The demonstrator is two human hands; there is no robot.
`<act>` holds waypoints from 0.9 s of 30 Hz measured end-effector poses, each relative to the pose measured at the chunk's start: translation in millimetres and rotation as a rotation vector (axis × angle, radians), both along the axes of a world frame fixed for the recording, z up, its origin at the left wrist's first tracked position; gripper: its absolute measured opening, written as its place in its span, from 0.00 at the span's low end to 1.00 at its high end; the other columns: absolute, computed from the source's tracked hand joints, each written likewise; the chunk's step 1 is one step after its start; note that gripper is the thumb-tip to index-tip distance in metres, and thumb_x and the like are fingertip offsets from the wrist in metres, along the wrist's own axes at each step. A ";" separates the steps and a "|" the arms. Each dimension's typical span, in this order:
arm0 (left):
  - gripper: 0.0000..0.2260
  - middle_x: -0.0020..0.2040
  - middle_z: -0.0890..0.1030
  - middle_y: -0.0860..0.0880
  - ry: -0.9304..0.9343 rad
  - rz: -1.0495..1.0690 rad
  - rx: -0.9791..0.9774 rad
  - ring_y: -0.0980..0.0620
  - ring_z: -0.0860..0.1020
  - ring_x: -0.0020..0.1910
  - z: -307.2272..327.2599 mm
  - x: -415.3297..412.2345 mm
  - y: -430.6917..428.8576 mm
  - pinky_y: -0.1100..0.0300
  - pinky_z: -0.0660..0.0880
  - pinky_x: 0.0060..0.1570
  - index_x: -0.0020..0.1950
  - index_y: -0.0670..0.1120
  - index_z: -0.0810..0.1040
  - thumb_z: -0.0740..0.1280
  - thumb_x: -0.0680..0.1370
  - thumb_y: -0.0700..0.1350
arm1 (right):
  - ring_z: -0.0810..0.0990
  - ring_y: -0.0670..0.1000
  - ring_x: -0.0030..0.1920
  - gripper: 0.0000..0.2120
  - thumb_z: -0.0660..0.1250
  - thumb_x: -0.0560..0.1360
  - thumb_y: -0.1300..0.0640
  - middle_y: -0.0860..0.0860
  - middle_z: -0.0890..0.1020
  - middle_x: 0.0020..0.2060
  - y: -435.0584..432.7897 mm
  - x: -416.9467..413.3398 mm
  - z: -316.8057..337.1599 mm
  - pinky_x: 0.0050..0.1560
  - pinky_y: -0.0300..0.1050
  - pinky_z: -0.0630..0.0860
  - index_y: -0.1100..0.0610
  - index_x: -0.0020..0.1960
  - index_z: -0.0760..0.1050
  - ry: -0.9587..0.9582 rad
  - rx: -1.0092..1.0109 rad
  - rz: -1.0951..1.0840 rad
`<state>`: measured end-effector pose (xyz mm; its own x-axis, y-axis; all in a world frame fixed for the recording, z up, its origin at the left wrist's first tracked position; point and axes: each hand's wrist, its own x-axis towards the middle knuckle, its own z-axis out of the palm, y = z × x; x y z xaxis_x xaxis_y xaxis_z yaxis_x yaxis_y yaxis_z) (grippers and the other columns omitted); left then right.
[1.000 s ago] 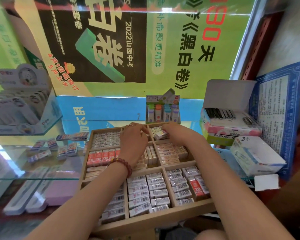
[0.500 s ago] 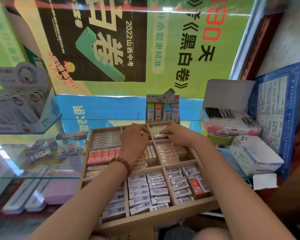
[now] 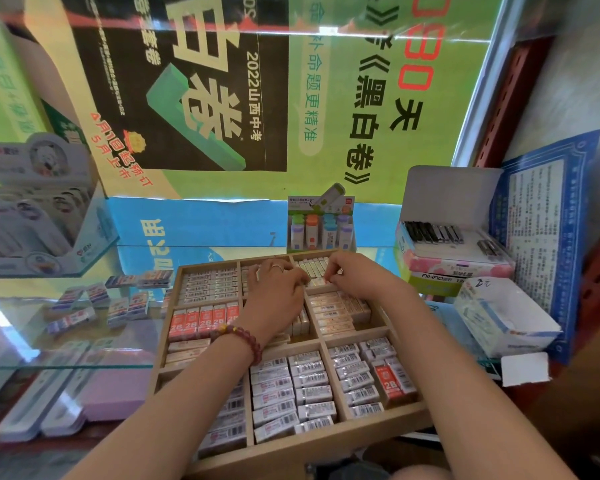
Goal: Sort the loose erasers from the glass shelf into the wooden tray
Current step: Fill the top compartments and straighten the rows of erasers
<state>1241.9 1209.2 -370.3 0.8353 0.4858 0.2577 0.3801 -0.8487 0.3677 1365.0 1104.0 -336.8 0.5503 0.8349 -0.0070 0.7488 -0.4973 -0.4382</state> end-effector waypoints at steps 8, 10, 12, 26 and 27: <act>0.15 0.66 0.70 0.52 -0.077 0.083 0.070 0.52 0.60 0.69 3.5 0.1 -0.3 0.53 0.49 0.68 0.58 0.55 0.77 0.58 0.77 0.42 | 0.76 0.48 0.50 0.09 0.62 0.77 0.65 0.49 0.79 0.52 -1.1 -3.2 -4.1 0.50 0.40 0.71 0.54 0.49 0.78 -0.001 0.089 -0.045; 0.15 0.66 0.70 0.52 -0.074 0.069 0.056 0.52 0.59 0.69 4.6 -0.5 0.0 0.53 0.49 0.67 0.57 0.56 0.78 0.58 0.76 0.42 | 0.77 0.50 0.53 0.11 0.61 0.77 0.65 0.49 0.79 0.55 0.7 -4.1 -5.9 0.53 0.43 0.74 0.53 0.51 0.79 -0.039 0.061 -0.056; 0.15 0.67 0.69 0.52 -0.038 0.038 0.055 0.52 0.58 0.70 4.1 -0.4 -1.8 0.54 0.47 0.68 0.57 0.57 0.78 0.59 0.77 0.42 | 0.77 0.51 0.55 0.12 0.60 0.77 0.64 0.49 0.79 0.57 -0.3 -2.7 -5.6 0.55 0.47 0.75 0.53 0.55 0.78 -0.063 0.069 -0.132; 0.16 0.67 0.69 0.53 -0.034 0.053 0.049 0.52 0.59 0.70 3.3 -0.4 -1.7 0.51 0.46 0.70 0.56 0.57 0.78 0.62 0.74 0.40 | 0.75 0.54 0.61 0.23 0.67 0.74 0.41 0.53 0.79 0.57 22.1 -6.8 -2.2 0.60 0.48 0.66 0.57 0.61 0.72 -0.185 -0.177 -0.389; 0.16 0.67 0.70 0.53 -0.034 0.053 0.042 0.53 0.59 0.70 3.4 -0.2 -1.8 0.51 0.46 0.70 0.56 0.57 0.78 0.62 0.74 0.40 | 0.75 0.54 0.61 0.24 0.66 0.74 0.41 0.53 0.78 0.57 22.8 -6.2 -2.0 0.61 0.49 0.66 0.57 0.61 0.72 -0.171 -0.186 -0.384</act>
<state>1241.7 1207.5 -366.8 0.7993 0.5170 0.3064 0.4128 -0.8429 0.3453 1358.8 1126.8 -338.8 0.8258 0.5636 -0.0191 0.5490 -0.8112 -0.2014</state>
